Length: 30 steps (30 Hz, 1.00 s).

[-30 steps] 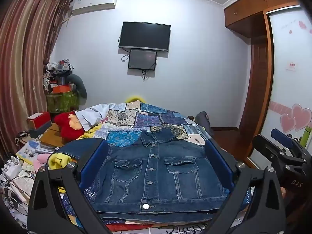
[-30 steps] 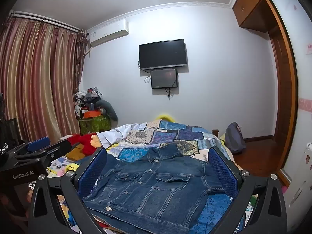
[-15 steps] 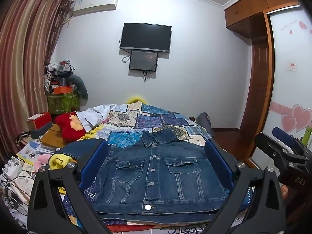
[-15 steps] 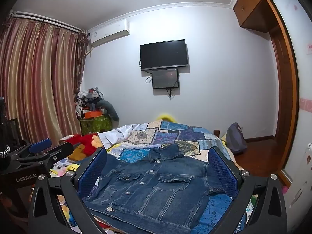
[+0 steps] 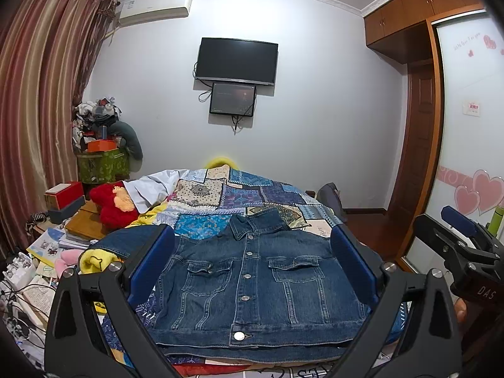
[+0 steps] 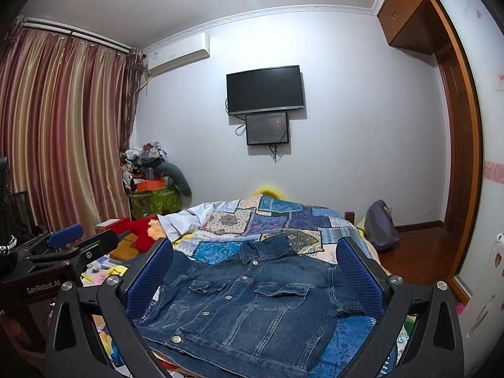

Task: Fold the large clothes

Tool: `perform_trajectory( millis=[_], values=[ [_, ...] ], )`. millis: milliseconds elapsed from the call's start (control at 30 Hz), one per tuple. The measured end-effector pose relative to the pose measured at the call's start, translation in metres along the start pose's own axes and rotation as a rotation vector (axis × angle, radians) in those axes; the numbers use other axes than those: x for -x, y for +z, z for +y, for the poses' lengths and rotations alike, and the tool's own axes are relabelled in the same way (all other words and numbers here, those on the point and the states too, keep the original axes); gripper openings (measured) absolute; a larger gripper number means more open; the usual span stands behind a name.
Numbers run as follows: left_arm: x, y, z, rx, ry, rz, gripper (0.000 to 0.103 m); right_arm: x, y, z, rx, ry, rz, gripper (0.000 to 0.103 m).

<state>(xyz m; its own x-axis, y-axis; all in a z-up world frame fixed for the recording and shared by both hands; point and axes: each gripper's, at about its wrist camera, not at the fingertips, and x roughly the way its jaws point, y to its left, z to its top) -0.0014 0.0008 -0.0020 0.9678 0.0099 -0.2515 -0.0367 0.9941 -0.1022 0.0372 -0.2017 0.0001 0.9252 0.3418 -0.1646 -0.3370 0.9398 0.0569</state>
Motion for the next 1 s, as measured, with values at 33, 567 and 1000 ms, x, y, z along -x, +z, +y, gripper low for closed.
perform_trajectory(
  millis=[33, 567, 1000],
  values=[
    [0.0001, 0.0002, 0.0001, 0.001, -0.001, 0.0, 0.1, 0.0, 0.0, 0.0002, 0.0, 0.0, 0.0, 0.103],
    [0.0038, 0.005, -0.0033, -0.004, -0.004, -0.006, 0.1, 0.0007, 0.001, -0.0008, 0.0, 0.001, -0.001, 0.103],
    [0.002, 0.0027, -0.0022, 0.0, -0.008, -0.004, 0.1, 0.002, 0.0022, -0.0012, -0.002, 0.001, -0.001, 0.103]
  ],
)
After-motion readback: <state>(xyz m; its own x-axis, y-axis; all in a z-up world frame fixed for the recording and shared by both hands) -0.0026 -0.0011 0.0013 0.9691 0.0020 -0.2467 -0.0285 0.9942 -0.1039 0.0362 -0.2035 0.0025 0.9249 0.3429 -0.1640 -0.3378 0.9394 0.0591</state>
